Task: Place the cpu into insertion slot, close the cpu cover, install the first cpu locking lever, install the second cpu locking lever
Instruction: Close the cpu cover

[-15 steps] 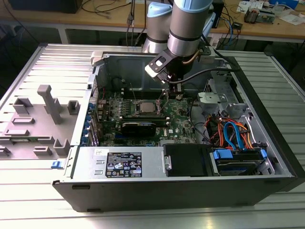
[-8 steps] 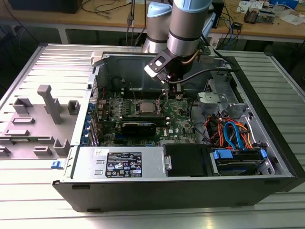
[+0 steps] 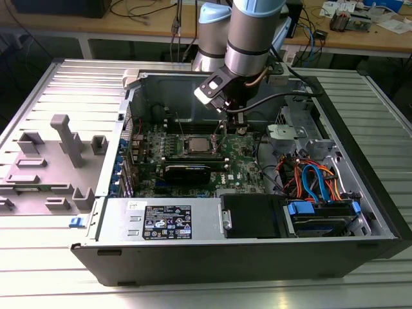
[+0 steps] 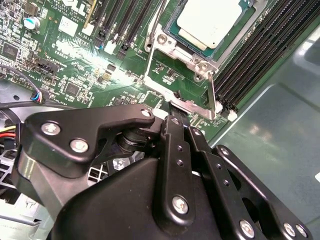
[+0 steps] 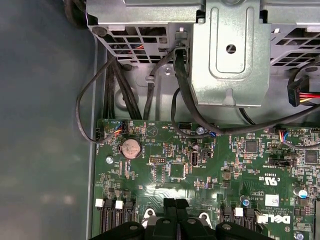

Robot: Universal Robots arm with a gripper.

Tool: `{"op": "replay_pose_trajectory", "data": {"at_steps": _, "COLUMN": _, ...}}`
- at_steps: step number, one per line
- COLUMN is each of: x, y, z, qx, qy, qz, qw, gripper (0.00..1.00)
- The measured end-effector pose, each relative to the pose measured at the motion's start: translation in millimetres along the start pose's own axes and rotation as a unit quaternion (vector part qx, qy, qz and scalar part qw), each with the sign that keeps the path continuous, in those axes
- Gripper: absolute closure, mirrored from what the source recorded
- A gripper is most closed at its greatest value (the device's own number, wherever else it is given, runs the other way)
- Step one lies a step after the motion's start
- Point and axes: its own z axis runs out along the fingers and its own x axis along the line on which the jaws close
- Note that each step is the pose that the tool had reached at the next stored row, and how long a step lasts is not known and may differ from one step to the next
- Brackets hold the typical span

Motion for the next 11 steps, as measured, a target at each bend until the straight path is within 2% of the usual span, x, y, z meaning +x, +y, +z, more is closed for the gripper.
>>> {"op": "replay_pose_trajectory", "data": {"at_steps": 11, "x": 0.1, "y": -2.1, "z": 0.0, "qx": 0.0, "qy": 0.0, "qz": 0.0, "qw": 1.0, "gripper": 0.89}}
